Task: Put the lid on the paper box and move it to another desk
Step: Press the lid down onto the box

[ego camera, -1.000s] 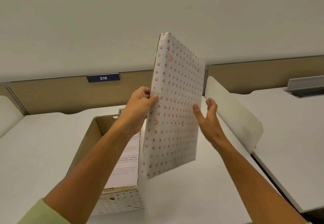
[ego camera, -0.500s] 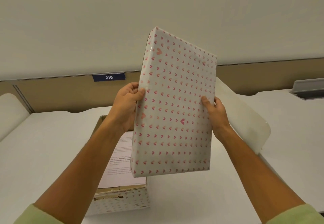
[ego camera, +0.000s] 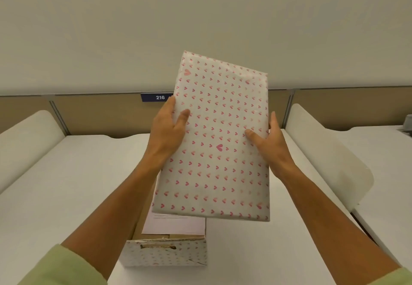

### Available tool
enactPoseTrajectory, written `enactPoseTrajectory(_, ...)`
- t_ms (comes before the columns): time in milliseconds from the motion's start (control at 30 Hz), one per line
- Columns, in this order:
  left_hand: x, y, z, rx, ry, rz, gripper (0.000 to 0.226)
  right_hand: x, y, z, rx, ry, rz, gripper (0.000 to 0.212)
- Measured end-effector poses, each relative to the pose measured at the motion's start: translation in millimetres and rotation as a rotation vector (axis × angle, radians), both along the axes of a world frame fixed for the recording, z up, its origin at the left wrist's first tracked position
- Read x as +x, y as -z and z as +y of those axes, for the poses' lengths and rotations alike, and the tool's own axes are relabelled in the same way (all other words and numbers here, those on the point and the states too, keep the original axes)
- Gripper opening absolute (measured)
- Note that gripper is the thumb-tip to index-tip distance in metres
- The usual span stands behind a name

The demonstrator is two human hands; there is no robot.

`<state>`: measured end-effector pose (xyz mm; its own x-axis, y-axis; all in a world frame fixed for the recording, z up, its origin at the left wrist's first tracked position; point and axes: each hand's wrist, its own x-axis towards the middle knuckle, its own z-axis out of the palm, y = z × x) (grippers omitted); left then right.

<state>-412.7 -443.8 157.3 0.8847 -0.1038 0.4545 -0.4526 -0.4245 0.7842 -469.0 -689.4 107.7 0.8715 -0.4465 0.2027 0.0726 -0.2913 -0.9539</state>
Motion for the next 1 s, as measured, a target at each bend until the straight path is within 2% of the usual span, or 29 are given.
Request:
enactPoseTrajectory(100,8,3,12,0.215,-0.043,-0.049,0.073,7,-3,15,-0.060,-0.060,0.002,0.087)
enactPoseTrajectory(200,19,10,26,0.315,-0.098,-0.009,0.083,15,-3,30,-0.082,-0.114,0.008,0.086)
enactPoseTrajectory(400,35,18,52,0.378,-0.123,-0.003,0.094,30,1,61,-0.176,-0.133,0.038,0.089)
enactPoseTrajectory(633,50,35,76,0.503,-0.161,0.029,0.088,43,11,88,-0.281,-0.159,0.145,0.100)
enactPoseTrajectory(1000,65,96,98,0.517,-0.127,0.264,0.086,56,58,107,-0.267,-0.219,0.317,0.099)
